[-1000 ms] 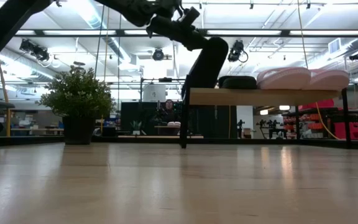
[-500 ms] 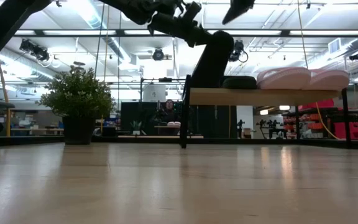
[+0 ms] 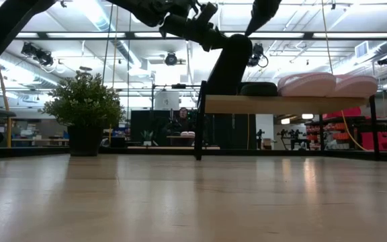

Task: Pick and place slides into the shelf
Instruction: Put the black slipper on the shelf

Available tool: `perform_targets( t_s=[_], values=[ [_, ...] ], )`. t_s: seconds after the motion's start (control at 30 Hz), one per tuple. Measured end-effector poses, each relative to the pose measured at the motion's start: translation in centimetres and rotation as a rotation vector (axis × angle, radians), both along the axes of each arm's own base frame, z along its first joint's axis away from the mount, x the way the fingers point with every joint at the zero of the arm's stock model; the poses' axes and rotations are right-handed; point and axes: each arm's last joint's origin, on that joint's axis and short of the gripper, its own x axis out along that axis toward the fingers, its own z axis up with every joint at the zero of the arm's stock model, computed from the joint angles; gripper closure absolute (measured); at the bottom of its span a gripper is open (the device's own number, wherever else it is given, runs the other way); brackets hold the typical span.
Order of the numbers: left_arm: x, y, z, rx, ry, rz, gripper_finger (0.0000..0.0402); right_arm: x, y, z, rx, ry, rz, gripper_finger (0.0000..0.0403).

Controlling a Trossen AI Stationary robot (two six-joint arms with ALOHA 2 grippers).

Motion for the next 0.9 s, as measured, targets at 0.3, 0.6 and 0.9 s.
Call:
perform_targets(
  t_s=[0.3, 0.6, 0.9],
  values=[
    [0.0, 0.0, 0.0, 0.001, -0.002, 0.001, 0.032, 0.3, -0.8, -1.4, 0.08, 0.053, 0.027, 0.017],
    [0.0, 0.0, 0.0, 0.001, -0.002, 0.001, 0.032, 1.1, -1.5, -2.3, 0.094, 0.08, 0.034, 0.0181],
    [0.0, 0.0, 0.0, 0.0, -0.001, 0.002, 0.032, 1.0, -1.4, -2.2, 0.095, 0.075, 0.03, 0.0213]
  ],
)
